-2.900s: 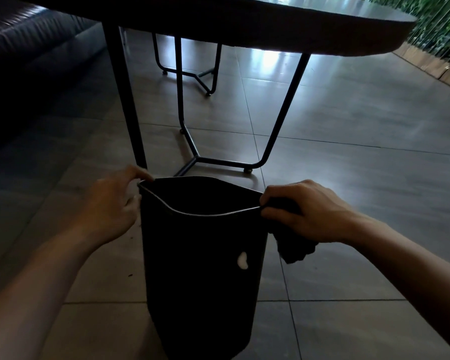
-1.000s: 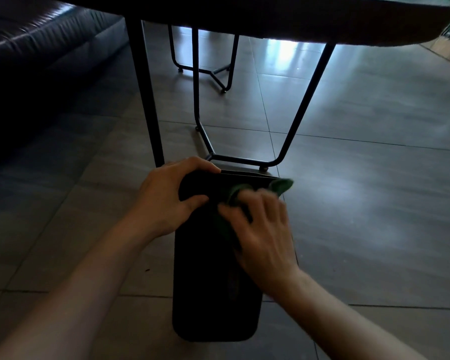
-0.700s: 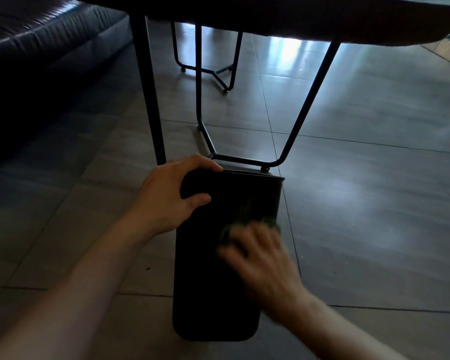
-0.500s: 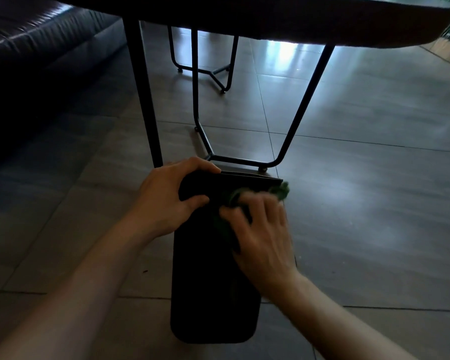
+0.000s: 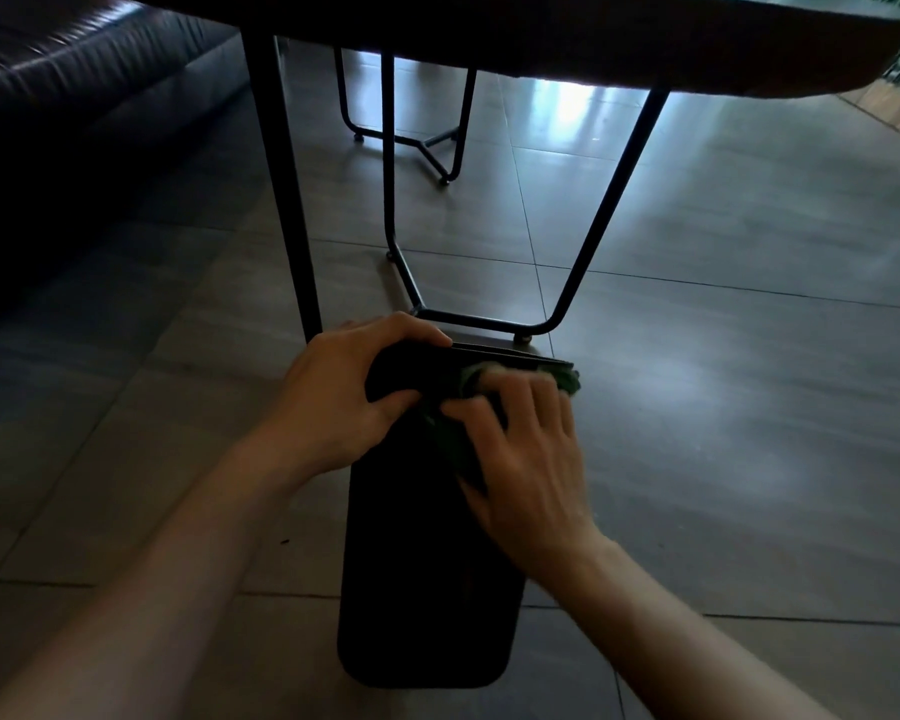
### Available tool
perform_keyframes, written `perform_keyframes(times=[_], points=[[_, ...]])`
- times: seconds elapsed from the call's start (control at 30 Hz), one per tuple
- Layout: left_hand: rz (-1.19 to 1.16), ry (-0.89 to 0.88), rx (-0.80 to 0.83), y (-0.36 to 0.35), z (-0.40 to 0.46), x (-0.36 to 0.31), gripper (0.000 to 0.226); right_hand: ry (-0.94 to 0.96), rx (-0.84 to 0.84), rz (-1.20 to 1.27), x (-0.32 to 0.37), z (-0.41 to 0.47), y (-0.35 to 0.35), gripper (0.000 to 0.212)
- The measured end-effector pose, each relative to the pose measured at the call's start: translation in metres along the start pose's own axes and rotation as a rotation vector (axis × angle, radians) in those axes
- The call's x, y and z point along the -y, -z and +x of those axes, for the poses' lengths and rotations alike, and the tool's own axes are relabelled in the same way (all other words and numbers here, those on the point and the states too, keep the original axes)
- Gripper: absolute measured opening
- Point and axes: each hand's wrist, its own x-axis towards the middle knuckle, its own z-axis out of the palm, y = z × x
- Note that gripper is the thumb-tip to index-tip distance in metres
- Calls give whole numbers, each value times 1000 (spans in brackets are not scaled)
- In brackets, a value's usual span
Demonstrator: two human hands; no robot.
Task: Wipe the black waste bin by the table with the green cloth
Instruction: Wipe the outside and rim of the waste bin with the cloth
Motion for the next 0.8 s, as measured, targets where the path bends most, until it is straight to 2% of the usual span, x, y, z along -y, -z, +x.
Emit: perform_keyframes(times=[0.07,0.13,0.2,0.27,0.33,0.43,0.47,0.53,0.63,0.67,0.73,0.8], points=[[6,15,-1,1,-1,1,53,114,77,0,14,-45,-7,20],[-1,40,-12,2,-3,2,54,320,202,-16,26,-95,-10,8],[-9,36,-17,3,-5,2,54,410,260,-3,25,-113,-5,7],[-20,30,-26,4,-5,2,54,345,227,12,16,-87,-2,11],[-16,24,-23,5,-5,2,54,136,92,31,4,-38,1,25],[2,26,-24,7,-5,2,54,-93,-61,23,-9,19,1,30],[0,30,-27,8,-6,3,53,-93,-60,15,-4,16,0,30],[-2,34,-28,10,-8,5,53,27,20,4,13,-20,-6,26],[-4,43,-24,11,-11,8,53,307,203,-13,37,-105,-10,1],[-18,41,-20,11,-13,7,52,350,236,4,40,-119,-8,7],[-31,39,-18,12,-13,8,53,331,228,19,30,-110,-6,4],[-24,51,-14,11,-11,7,53,177,118,33,18,-66,-3,19]])
